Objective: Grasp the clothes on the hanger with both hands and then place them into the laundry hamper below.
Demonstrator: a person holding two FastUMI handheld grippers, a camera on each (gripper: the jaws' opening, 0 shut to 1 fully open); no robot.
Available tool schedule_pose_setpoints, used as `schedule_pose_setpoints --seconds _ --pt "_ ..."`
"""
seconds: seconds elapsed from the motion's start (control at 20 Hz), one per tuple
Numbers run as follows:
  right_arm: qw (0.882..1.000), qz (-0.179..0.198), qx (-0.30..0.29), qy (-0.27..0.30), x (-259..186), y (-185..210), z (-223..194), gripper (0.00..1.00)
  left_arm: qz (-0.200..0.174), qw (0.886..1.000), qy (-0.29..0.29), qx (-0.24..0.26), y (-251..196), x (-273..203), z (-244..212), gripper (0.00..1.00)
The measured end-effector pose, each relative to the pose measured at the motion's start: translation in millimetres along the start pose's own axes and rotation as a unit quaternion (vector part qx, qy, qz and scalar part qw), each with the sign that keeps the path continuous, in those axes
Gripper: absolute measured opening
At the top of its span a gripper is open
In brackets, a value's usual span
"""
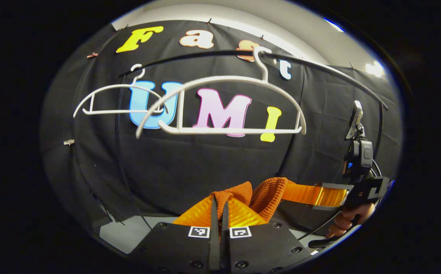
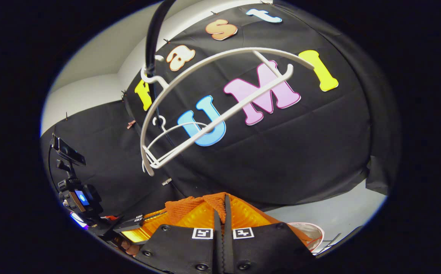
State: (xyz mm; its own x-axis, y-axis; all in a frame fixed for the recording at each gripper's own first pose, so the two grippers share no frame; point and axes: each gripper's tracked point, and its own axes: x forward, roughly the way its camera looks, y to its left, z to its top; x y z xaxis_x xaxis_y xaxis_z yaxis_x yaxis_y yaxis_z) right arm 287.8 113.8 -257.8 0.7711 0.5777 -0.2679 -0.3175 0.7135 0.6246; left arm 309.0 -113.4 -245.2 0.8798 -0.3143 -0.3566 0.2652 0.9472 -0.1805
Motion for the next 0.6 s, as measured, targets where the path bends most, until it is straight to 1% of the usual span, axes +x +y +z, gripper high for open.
schedule_pose_setpoints --seconds 0.15,0.25,0.45,0.55,0.6 --pt "0.998 -0.035 -0.023 0.043 9 -41 -41 0.04 0.002 0.999 0.044 -0.011 5 22 -51 0.05" --pt "0.995 -0.052 -0.039 0.071 13 -62 -66 0.04 0.009 0.998 0.069 -0.012 9 33 -84 0.05" --pt "0.985 -0.097 -0.069 0.126 25 -102 -109 0.05 0.046 0.992 0.117 -0.016 23 48 -143 0.05" --pt "0.98 -0.112 -0.071 0.145 28 -122 -132 0.05 0.065 0.987 0.147 -0.01 33 55 -168 0.05" --pt "0.979 -0.119 -0.067 0.153 31 -132 -143 0.04 0.073 0.985 0.159 -0.005 32 55 -175 0.05"
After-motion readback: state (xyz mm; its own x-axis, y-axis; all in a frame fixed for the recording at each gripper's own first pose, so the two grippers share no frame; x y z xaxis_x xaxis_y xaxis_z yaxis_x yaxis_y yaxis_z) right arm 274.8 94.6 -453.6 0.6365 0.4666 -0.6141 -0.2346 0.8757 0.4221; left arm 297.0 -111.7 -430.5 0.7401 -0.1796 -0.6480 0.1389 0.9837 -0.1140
